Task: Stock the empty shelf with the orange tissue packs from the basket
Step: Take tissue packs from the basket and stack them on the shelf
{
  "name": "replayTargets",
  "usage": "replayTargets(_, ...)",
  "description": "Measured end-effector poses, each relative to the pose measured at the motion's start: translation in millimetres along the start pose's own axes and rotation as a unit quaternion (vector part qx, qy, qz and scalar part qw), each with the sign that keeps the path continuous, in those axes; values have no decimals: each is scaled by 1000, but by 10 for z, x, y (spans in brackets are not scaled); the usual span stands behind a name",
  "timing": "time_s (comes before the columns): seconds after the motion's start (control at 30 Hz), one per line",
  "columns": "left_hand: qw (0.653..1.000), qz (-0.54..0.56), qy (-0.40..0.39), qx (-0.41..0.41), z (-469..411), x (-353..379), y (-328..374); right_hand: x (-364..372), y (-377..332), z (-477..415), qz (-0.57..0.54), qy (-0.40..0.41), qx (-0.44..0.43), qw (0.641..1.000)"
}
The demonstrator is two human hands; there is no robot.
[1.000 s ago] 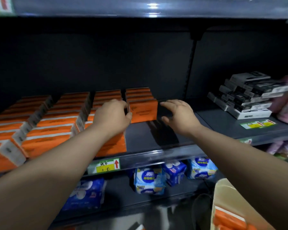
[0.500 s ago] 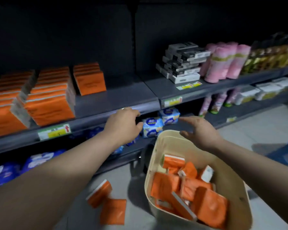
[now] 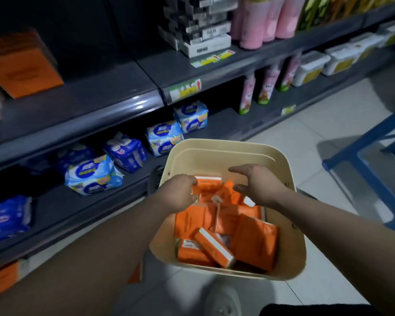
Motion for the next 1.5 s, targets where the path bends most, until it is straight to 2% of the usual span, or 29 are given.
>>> replayTargets(0.2,994,-26,-105,-31,-498,683,-143,341,262,-154,-24,-54,9,998)
replayTargets(0.33,987,-48,-148,-36,-668,998,-240,410,360,-194,-47,-45,11,998)
replayTargets(0.47,974,-116,-192,-28,-777,1230,-296,446,419,-247,-51,-44,24,997)
replayTargets(0.7,963,-225,-148,-23,-776,1230,-312,546,607,-270,-85,-76,62,992)
replayTargets(0.8,977,-161,-142,-16,-713,1123,-269,540,653,-229,-71,-81,69,992)
replayTargets(0.93,997,7,-69,19,-572,671,-188,602,642,-151,-66,-116,65,989)
replayTargets(1.03,997,68,-24,25,-393,338,-190,738,590,-73,-47,-171,54,983)
replayTargets(1.23,974,204,101,-14,70,-82,-387,1042,551,81,20,-263,69,962)
replayTargets(1.33,959,258,116,-30,215,-101,-487,1123,519,132,51,-281,65,956)
replayTargets(1.5,942,303,139,-33,403,-142,-619,1158,545,145,104,-263,77,956)
Point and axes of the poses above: each hand's wrist, its own z-axis away from the middle knuckle, its own x-axis out of the palm, y = z × x, the point moved 10 cm from there along -z, towards the middle knuckle, and after that the axes turned 10 degrees about -y, right-handed, at the moved point
